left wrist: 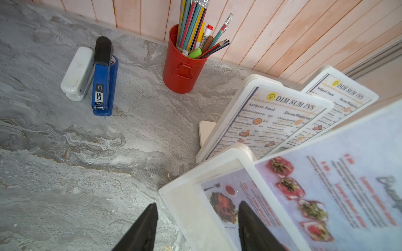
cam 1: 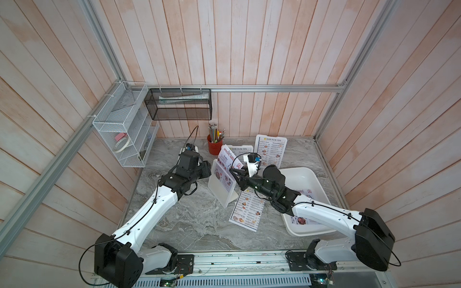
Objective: Replace the menus in the menu holders
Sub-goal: Insert the menu into the menu holder.
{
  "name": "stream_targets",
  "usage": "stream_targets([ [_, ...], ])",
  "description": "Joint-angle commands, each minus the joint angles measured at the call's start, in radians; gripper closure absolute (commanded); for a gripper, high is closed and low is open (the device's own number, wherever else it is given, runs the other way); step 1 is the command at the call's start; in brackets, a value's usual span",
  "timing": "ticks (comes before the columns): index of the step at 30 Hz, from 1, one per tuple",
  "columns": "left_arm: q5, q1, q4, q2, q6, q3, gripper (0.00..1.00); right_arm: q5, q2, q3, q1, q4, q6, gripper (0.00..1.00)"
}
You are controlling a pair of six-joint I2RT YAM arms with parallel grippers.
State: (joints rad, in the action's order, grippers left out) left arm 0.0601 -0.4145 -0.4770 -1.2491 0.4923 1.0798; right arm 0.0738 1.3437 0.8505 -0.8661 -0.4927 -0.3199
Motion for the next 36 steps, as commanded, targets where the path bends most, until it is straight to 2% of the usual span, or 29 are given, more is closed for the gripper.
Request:
stream_targets([
  [1,-0.014,0.0,-0.012,-0.003,-0.007,0.035,0.31,-0.049,-0.011,0.057,0.005,0.071,0.052,0.75],
  [9,-0.037,-0.002,-0.024,-0.007,-0.012,0.066,0.24,-0.018,0.06,0.126,0.018,0.132,0.059,0.84],
  [17,-0.113,-0.004,-0.035,-0.012,-0.028,0.143,0.13,0.019,0.112,0.137,0.019,0.153,0.036,0.86],
  [21,-0.14,-0.013,-0.028,-0.037,-0.041,0.174,0.1,0.024,0.087,0.147,0.019,0.184,0.037,0.82],
  [25,-0.151,-0.027,-0.021,-0.082,-0.061,0.206,0.06,0.01,0.02,0.15,0.021,0.207,0.044,0.72],
  [30,-0.096,-0.048,-0.02,-0.137,-0.094,0.224,0.05,-0.035,-0.039,0.154,0.036,0.266,0.05,0.71],
  [36,-0.036,-0.083,-0.037,-0.169,-0.141,0.203,0.07,-0.056,-0.06,0.14,0.084,0.322,-0.004,0.72],
])
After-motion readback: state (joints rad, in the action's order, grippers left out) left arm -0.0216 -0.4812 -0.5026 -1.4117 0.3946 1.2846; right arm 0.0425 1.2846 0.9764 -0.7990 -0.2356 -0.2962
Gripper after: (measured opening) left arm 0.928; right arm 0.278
